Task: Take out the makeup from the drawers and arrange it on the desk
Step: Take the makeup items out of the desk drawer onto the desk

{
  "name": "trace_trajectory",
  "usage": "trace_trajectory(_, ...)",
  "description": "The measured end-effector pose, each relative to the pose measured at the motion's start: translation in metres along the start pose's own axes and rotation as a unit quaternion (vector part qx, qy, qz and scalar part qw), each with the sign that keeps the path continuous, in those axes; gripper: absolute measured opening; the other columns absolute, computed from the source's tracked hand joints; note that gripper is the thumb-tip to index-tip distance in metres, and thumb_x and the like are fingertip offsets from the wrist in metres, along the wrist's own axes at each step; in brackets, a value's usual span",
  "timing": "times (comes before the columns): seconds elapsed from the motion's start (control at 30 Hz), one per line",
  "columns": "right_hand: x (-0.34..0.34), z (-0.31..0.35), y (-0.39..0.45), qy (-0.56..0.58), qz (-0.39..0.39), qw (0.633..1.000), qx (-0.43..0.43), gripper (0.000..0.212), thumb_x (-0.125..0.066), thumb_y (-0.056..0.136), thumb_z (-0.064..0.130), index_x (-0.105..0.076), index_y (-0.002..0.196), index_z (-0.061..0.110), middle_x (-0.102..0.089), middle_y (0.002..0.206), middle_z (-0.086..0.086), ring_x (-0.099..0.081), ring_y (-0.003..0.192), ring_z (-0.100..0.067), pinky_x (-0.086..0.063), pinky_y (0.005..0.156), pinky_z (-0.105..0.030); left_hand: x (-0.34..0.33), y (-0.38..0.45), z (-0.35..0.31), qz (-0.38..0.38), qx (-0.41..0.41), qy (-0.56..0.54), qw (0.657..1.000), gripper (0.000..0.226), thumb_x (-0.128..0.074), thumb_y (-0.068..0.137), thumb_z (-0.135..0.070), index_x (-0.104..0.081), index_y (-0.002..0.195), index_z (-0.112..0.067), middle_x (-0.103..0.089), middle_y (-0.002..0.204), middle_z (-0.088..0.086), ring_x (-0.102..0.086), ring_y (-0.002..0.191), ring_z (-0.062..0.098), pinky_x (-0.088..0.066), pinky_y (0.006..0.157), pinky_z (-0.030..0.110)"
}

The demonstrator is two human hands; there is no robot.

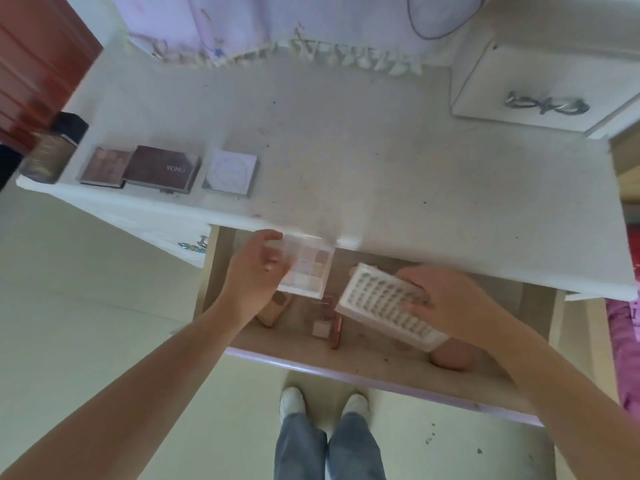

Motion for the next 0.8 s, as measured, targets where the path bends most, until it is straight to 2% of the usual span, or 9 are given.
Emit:
trace_trajectory(0.1,0.07,0.018,0.014,0.058,-0.077,0.995,0.023,0.035,-0.061,0.083,0.025,-0.046,0.114,0.017,-0.058,0.083,0.006,-0.053,0.065,-0.011,-0.039,0.057,-0.019,0.022,0.032,-0.025,-0.075,0.004,-0.051,0.996,0.024,-0.065,0.081,-0.018,-0.049,0.097,-0.025,-0.058,0.07,-0.014,-0.054,0.062,0.001,-0.042,0.056,0.011)
trace_trajectory(0.17,0.099,0.021,0.033,0.08,-0.102,0.991,0.032,0.031,-0.062,0.083,0.02,-0.05,0.111,0.016,-0.061,0.082,0.001,-0.051,0.061,-0.01,-0.036,0.058,-0.02,0.027,0.055,-0.034,-0.086,0.016,-0.051,0.995,0.023,-0.063,0.083,-0.02,-0.049,0.102,-0.022,-0.057,0.071,-0.012,-0.052,0.064,0.004,-0.042,0.062,0.017)
trace_trajectory(0.27,0.116,0.016,0.067,0.109,-0.102,0.988,0.028,0.03,-0.061,0.085,0.018,-0.056,0.114,0.018,-0.05,0.071,0.013,-0.042,0.059,0.001,-0.032,0.061,-0.015,0.023,0.084,-0.034,-0.086,0.035,-0.048,0.995,0.027,-0.061,0.085,-0.018,-0.051,0.11,-0.012,-0.054,0.069,-0.007,-0.049,0.063,0.01,-0.043,0.07,0.027)
trace_trajectory(0.33,0.117,0.011,0.087,0.126,-0.076,0.989,0.02,0.034,-0.059,0.086,0.018,-0.056,0.119,0.018,-0.053,0.087,0.01,-0.047,0.074,-0.003,-0.034,0.071,-0.016,0.017,0.094,-0.031,-0.076,0.048,-0.028,0.996,0.03,-0.06,0.085,-0.017,-0.052,0.113,-0.009,-0.057,0.074,-0.001,-0.05,0.067,0.012,-0.042,0.071,0.027)
trace_trajectory(0.47,0.103,0.0,0.118,0.099,-0.02,0.995,-0.026,0.043,-0.054,0.09,0.018,-0.045,0.131,0.015,-0.052,0.126,-0.006,-0.051,0.106,-0.017,-0.036,0.086,-0.023,0.012,0.103,-0.032,-0.087,0.049,0.047,0.994,0.032,-0.056,0.088,-0.013,-0.05,0.118,-0.004,-0.063,0.107,0.013,-0.055,0.088,0.019,-0.041,0.08,0.024)
trace_trajectory(0.57,0.089,-0.006,0.131,0.033,-0.012,0.998,-0.052,0.043,-0.047,0.092,0.015,-0.04,0.134,0.014,-0.048,0.133,-0.011,-0.048,0.117,-0.024,-0.036,0.096,-0.028,0.006,0.101,-0.038,-0.067,0.016,0.136,0.988,0.042,-0.055,0.088,-0.013,-0.044,0.127,-0.006,-0.052,0.127,0.011,-0.046,0.118,0.024,-0.035,0.099,0.029)
trace_trajectory(0.67,0.081,-0.007,0.129,-0.014,-0.073,0.997,-0.031,0.044,-0.044,0.092,0.016,-0.038,0.136,0.014,-0.044,0.135,-0.01,-0.042,0.121,-0.024,-0.034,0.101,-0.033,-0.002,0.089,-0.046,-0.042,-0.091,0.229,0.968,0.04,-0.052,0.089,-0.015,-0.046,0.128,-0.01,-0.044,0.137,0.008,-0.035,0.129,0.023,-0.027,0.107,0.028)
trace_trajectory(0.73,0.073,-0.005,0.12,-0.023,-0.109,0.994,-0.015,0.053,-0.049,0.09,0.031,-0.033,0.139,0.018,-0.036,0.143,-0.007,-0.032,0.13,-0.022,-0.025,0.107,-0.034,-0.011,0.084,-0.048,0.005,-0.178,0.288,0.941,0.044,-0.048,0.09,-0.015,-0.04,0.134,-0.012,-0.033,0.146,0.007,-0.023,0.138,0.021,-0.017,0.112,0.026)
trace_trajectory(0.8,0.056,-0.003,0.11,-0.064,-0.091,0.994,-0.01,0.077,-0.051,0.081,0.056,-0.018,0.143,0.026,-0.015,0.152,-0.002,-0.011,0.139,-0.019,-0.007,0.114,-0.038,-0.02,0.085,-0.043,0.063,-0.222,0.343,0.911,0.051,-0.04,0.094,-0.021,-0.024,0.142,-0.012,-0.017,0.153,0.004,-0.007,0.143,0.019,-0.004,0.114,0.024)
Point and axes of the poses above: each hand's wrist, its own y-axis towards the middle knuckle, its own x-axis out of the back of the hand, z = x × y, the point moved 6 cm from there along y, towards the middle knuckle
